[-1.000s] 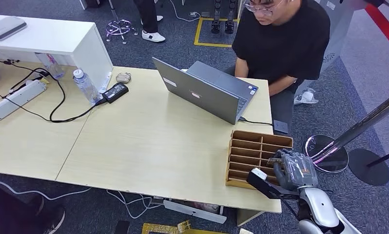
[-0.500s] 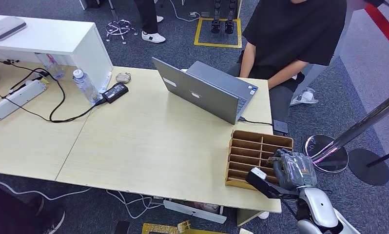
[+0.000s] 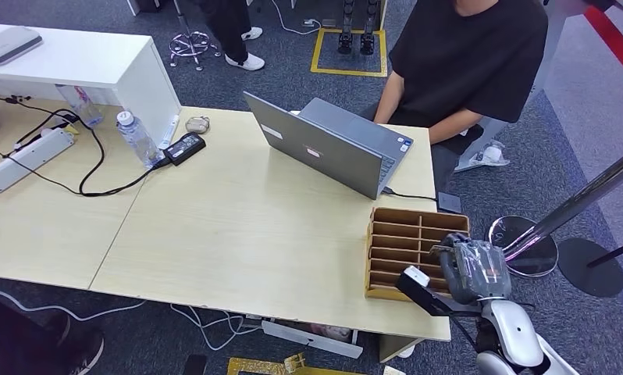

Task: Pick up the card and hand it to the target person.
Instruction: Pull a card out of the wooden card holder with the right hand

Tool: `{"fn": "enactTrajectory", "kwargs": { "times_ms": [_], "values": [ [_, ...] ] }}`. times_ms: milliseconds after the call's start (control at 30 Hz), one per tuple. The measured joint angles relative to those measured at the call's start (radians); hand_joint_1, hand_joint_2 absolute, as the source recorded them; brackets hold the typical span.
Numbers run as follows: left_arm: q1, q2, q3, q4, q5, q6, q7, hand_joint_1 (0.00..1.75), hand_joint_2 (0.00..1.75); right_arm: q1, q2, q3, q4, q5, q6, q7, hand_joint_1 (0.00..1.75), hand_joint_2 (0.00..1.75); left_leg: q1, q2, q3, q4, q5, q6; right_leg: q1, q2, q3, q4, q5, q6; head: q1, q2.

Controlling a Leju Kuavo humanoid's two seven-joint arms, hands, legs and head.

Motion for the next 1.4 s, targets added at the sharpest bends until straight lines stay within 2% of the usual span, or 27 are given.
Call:
{"fn": "enactTrajectory", "kwargs": {
  "times_ms": [200,400,633,900,1167,1400],
  "values": [
    [0.0,0.0,0.0,0.0,-0.002,0.0,-0.011,0.0,0.0,0.001,0.0,-0.027,0.0,-0.036,-0.104,-0.044,1.39,1.75,0.0,0.0,0.0,0.0,0.0,0.0,0.0,0.0,0.0,0.0,0.0,0.0,0.0,0.0],
    [0.0,0.0,0.0,0.0,-0.008,-0.001,-0.021,0.0,0.0,0.003,0.006,-0.07,0.006,-0.155,-0.213,-0.133,1.36,1.75,0.0,0.0,0.0,0.0,0.0,0.0,0.0,0.0,0.0,0.0,0.0,0.0,0.0,0.0],
    [0.0,0.0,0.0,0.0,-0.02,-0.004,-0.029,0.0,0.0,-0.005,0.029,-0.117,0.046,-0.248,-0.268,-0.228,1.35,1.75,0.0,0.0,0.0,0.0,0.0,0.0,0.0,0.0,0.0,0.0,0.0,0.0,0.0,0.0],
    [-0.001,0.0,-0.001,0.0,-0.04,-0.011,-0.036,0.0,0.0,-0.074,0.091,-0.138,0.174,-0.344,-0.276,-0.356,1.37,1.75,0.0,0.0,0.0,0.0,0.0,0.0,0.0,0.0,0.0,0.0,0.0,0.0,0.0,0.0],
    [-0.001,0.0,-0.001,0.0,-0.063,-0.017,-0.035,0.0,0.0,-0.184,0.179,-0.142,0.38,-0.4,-0.289,-0.477,1.32,1.75,0.0,0.0,-0.001,0.0,0.0,0.0,0.0,0.0,0.0,0.0,0.0,0.0,0.0,0.0],
    [-0.001,0.002,-0.001,0.0,-0.072,-0.02,-0.033,0.0,0.0,-0.247,0.253,-0.142,0.514,-0.416,-0.314,-0.532,1.34,1.75,0.0,0.0,0.0,0.0,0.0,0.0,0.0,0.0,0.0,0.0,0.0,0.0,0.0,0.0]
  ]
}}
